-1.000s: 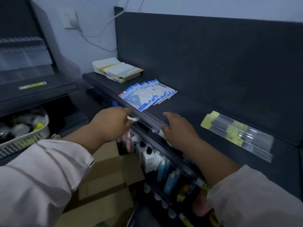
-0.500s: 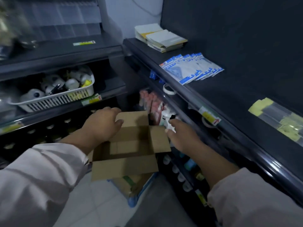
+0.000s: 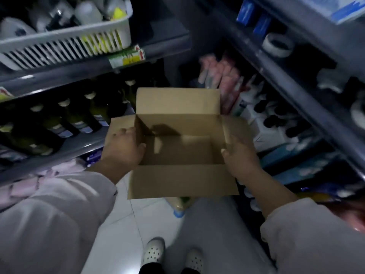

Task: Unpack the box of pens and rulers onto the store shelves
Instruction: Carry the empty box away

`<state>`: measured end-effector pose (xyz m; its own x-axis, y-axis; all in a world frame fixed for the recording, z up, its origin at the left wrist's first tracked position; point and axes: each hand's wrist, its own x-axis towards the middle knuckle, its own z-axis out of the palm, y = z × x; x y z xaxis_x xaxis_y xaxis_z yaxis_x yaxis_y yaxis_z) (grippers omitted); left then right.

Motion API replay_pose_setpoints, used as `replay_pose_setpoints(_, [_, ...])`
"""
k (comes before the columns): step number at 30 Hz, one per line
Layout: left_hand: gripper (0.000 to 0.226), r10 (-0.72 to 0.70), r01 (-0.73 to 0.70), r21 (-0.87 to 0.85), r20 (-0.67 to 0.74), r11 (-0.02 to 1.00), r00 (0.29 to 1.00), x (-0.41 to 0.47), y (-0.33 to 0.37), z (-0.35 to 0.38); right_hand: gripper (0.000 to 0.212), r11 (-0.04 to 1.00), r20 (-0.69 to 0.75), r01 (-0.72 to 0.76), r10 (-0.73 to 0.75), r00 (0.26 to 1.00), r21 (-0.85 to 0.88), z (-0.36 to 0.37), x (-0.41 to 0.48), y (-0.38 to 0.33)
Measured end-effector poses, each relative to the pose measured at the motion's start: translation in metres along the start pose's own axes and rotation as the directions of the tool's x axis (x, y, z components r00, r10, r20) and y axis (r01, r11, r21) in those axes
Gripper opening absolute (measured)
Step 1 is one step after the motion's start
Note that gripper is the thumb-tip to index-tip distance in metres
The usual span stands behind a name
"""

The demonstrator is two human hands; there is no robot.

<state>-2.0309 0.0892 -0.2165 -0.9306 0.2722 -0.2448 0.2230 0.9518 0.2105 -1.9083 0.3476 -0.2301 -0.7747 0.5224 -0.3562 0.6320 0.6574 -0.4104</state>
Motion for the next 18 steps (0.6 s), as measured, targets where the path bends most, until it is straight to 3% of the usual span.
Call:
replay_pose_setpoints(6, [0.051, -0.108, 0.109, -0.023, 0.027, 0.994, 0.994, 0.038, -0.021, 0.062, 0.057, 0.999, -0.054, -0.031, 0.029, 0.998, -0.036, 0.051, 0.042, 0.029])
replay_pose_setpoints(9, [0.054, -0.168, 0.171, -0.054, 0.055, 0.984, 0.984, 0.045, -0.028, 0.082, 0.046, 0.997, -0.093, -0.046, 0.04, 0.995, -0.062, 0.065, 0.053, 0.037])
replay_pose_setpoints(13, [0.038, -0.265, 0.267, -0.005, 0.121, 0.964, 0.957, 0.052, -0.04, 0.1, 0.027, 0.992, -0.042, -0.099, 0.096, 0.994, -0.079, 0.073, 0.063, 0.047])
replay_pose_setpoints(18, [0.028, -0.236, 0.238, 0.008, 0.163, 0.971, 0.958, 0.048, -0.044, 0.098, 0.015, 0.995, -0.034, -0.1, 0.1, 0.994, -0.007, 0.067, 0.057, 0.053])
